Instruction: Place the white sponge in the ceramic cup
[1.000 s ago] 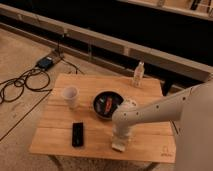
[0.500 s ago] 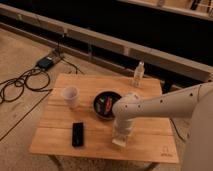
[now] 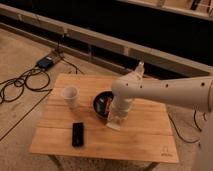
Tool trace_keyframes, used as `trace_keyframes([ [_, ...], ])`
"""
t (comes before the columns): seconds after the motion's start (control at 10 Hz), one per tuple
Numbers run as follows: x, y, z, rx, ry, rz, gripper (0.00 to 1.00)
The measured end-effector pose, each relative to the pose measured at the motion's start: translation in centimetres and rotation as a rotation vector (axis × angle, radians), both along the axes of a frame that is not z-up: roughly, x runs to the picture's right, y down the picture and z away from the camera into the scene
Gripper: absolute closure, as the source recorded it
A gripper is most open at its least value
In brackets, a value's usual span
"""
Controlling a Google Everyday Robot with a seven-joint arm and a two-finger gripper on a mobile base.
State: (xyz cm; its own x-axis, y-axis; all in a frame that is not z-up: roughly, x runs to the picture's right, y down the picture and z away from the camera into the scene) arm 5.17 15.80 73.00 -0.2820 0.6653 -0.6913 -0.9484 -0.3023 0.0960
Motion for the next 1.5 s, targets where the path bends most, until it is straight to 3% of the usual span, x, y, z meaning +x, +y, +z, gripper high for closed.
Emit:
trace_keyframes([
  [0.3,-1.8,-4.3,0.8,0.017,-0.07,0.001,1.0],
  [0.8,-6.3,-8.4,3.8,0.011,-0.205,0.024,1.0],
  [1.0,-8.0,-9.1,4.7,-0.062,-0.242,0.057,1.0],
  [1.2,-8.9,-9.6,5.1,-0.182,-0.274,0.134,1.0],
  [1.5,-9.9,-11.3,6.3,-0.287,-0.292,0.239,1.0],
])
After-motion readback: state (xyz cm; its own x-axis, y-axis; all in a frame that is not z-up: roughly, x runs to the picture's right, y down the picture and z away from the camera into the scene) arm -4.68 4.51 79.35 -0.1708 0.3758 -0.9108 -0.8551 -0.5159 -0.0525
